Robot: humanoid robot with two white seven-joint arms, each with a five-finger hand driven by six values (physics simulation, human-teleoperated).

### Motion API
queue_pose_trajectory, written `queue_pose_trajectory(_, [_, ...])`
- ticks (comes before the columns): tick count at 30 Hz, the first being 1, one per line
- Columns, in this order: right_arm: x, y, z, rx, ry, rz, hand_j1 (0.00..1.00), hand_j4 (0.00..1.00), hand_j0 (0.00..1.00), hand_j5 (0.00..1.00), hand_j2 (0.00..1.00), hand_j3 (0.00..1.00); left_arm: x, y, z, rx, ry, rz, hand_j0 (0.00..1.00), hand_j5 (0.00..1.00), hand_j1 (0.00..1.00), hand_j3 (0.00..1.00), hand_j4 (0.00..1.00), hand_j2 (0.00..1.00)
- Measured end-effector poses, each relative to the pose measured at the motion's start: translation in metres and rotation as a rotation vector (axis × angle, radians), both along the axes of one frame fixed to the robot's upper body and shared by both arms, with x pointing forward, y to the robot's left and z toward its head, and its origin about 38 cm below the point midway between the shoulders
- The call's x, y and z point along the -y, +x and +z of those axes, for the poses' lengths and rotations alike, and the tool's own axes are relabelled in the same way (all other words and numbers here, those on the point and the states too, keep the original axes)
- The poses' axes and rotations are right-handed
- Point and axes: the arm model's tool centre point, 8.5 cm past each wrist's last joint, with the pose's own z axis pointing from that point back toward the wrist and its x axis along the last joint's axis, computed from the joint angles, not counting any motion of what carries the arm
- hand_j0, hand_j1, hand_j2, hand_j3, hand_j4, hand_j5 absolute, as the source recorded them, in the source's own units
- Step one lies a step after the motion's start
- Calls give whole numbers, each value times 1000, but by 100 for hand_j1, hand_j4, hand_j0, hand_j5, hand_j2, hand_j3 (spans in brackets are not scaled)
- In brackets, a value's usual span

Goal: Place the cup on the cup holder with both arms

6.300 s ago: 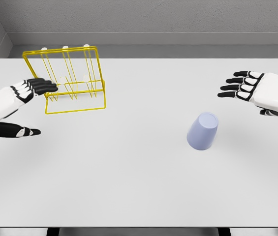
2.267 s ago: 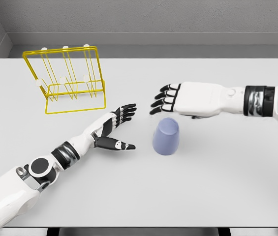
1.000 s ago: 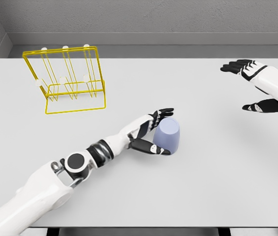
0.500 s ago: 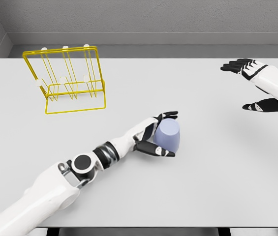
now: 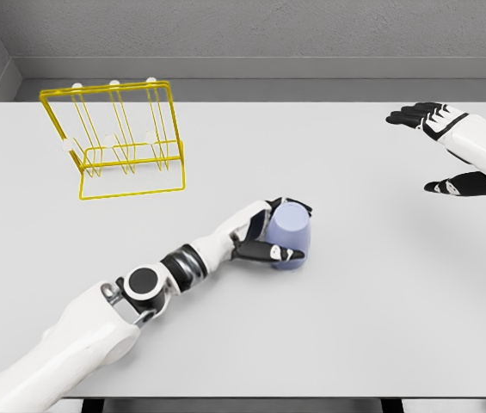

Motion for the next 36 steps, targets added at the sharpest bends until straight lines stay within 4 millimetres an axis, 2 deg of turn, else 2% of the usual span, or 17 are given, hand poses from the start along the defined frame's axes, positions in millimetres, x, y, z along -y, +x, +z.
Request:
queue_pose_trajectory(6, [0,0,-1,-2,0,-1,100,100,100,100,100,100,-6,-4,16,25,-53,18,60,60,60,60,60,60])
queue_pose_trajectory(9, [2,0,0,-1,1,-6,100,100,100,100,100,100,-15,-5,31,59,-70,20,61,61,61,61,61,61])
queue_pose_trajectory(26, [6,-1,-2,-5,3,-18,100,100,100,100,100,100,-96,1,84,196,-18,91,62,62,62,62,62,62])
queue_pose_trajectory(36, [7,-1,-2,-6,3,-22,100,100,100,100,100,100,-129,13,112,255,-14,153,62,62,62,62,62,62])
